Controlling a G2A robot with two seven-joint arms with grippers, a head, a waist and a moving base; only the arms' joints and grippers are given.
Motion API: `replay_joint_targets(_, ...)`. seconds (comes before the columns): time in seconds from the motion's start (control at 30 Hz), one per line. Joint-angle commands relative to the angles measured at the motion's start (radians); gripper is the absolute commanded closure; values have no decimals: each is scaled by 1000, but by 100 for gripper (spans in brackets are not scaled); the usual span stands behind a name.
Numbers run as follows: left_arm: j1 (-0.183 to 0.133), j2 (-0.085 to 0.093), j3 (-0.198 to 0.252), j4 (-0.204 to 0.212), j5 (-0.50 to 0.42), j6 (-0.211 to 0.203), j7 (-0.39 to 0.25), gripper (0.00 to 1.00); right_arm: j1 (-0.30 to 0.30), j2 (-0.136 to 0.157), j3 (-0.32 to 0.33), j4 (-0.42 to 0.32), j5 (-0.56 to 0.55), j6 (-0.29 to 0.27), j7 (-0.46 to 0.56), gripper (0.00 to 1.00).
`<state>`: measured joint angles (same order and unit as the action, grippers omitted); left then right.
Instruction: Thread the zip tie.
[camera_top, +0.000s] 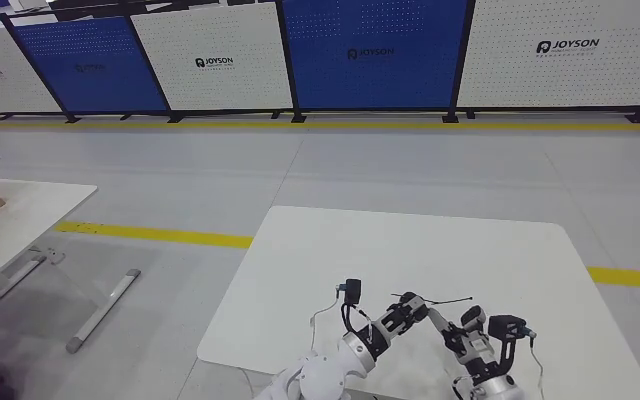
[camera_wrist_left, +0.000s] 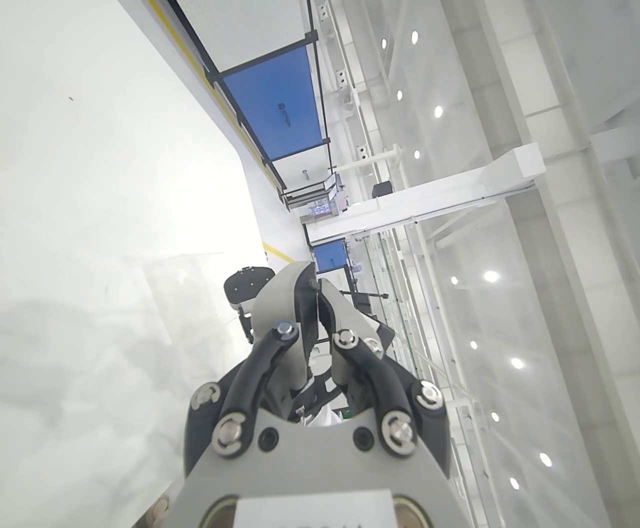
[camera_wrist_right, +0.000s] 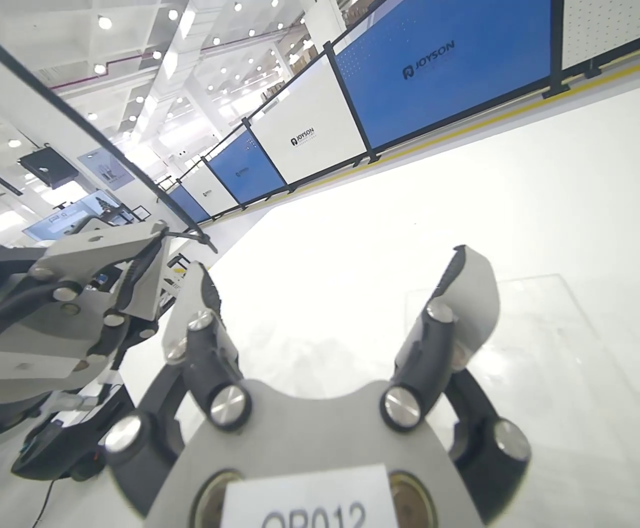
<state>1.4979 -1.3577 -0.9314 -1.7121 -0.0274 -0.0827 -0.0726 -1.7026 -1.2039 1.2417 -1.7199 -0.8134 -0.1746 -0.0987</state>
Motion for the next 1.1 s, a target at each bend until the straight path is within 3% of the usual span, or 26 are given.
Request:
replay_joint_targets(0.0,0,0,1,0,3,-1,5,100,0,-1,-4,-2,-10,0,4,58)
replay_joint_targets(0.07,0,0,3,1,4,0,11,100,-1,-1,-8,-4,-21,0,7,61)
replay_joint_targets(0.13,-1,0,4,1,3,4,16,100,0,-1,-13,-6,-37,1,15,71)
replay_joint_targets(0.37,-6,0,10,2,9,15,24,100,0,0,-16,-15,-39,-34,55,62)
replay_joint_targets(0.73,-21,-3,38,12,32,34,39,100,-19,4,6,-44,-25,-74,69,66)
replay_joint_targets(1.07,-22,-2,50,9,45,39,40,100,-19,2,7,-52,-23,-72,69,72)
